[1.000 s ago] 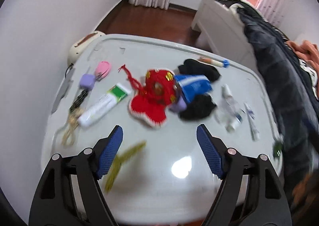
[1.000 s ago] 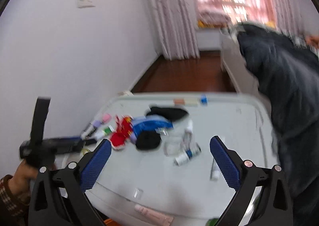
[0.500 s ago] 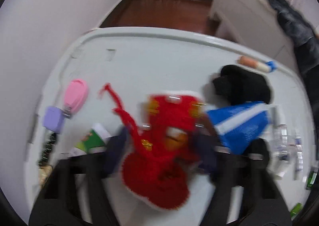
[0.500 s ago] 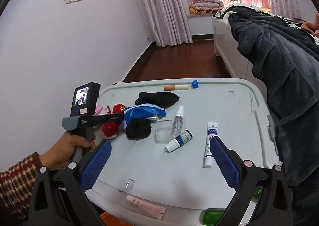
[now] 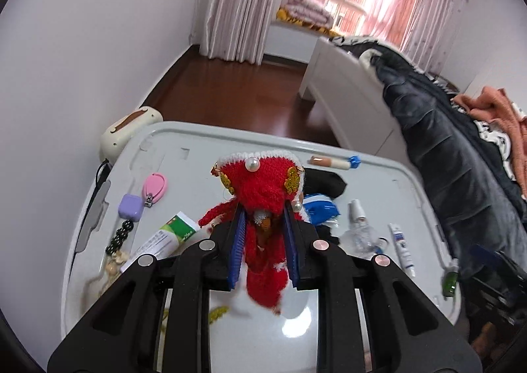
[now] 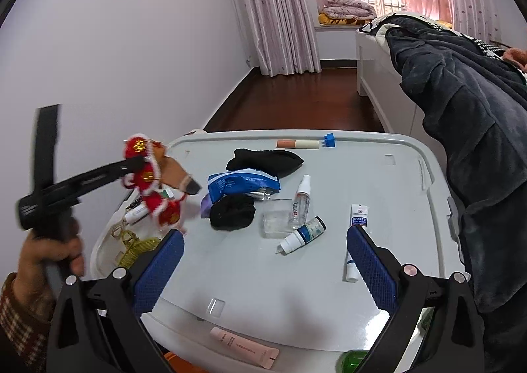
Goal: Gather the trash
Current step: 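Grasp the red knitted ornament with the left tool while the right tool grasps the black sock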
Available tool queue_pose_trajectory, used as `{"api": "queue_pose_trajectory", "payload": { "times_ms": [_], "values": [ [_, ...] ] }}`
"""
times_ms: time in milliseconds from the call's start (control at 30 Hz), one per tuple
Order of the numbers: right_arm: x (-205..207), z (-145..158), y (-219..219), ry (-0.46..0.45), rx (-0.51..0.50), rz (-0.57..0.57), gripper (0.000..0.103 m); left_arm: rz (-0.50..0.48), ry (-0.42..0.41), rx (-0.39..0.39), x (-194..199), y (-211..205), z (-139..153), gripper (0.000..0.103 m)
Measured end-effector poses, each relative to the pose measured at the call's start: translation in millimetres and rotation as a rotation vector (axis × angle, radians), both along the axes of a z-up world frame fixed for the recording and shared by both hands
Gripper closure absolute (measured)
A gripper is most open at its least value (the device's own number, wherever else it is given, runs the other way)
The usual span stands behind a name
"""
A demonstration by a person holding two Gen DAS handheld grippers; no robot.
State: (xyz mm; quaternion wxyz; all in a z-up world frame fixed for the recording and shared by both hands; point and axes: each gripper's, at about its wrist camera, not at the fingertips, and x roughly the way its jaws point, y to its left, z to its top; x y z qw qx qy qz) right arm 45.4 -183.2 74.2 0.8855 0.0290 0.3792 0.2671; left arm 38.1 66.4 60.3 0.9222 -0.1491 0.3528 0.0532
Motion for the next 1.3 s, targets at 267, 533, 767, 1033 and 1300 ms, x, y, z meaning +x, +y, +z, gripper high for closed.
{"api": "queue_pose_trajectory", "payload": {
  "times_ms": [267,533,767,1033,1300],
  "values": [
    [36,-8,31,0.003,-0.055,0.026,0.005,-0.093,-0.035,0.033,-16,-23,12,0.082],
    [166,-56,109,0.120,-0.181,0.059,0.006,-0.129,-0.045,0.033,-19,-20,14,0.082],
    [231,-107,152,0.361,-0.237,0.038,0.009,-0.127,-0.037,0.004,-20,-9,11,0.082],
    [226,-88,149,0.289,-0.274,0.031,0.082,-0.134,-0.036,-0.007,-23,-12,15,0.081],
    [181,-31,99,0.212,-0.068,0.061,0.082,-0.158,-0.039,-0.014,-29,-17,22,0.081]
  ]
}}
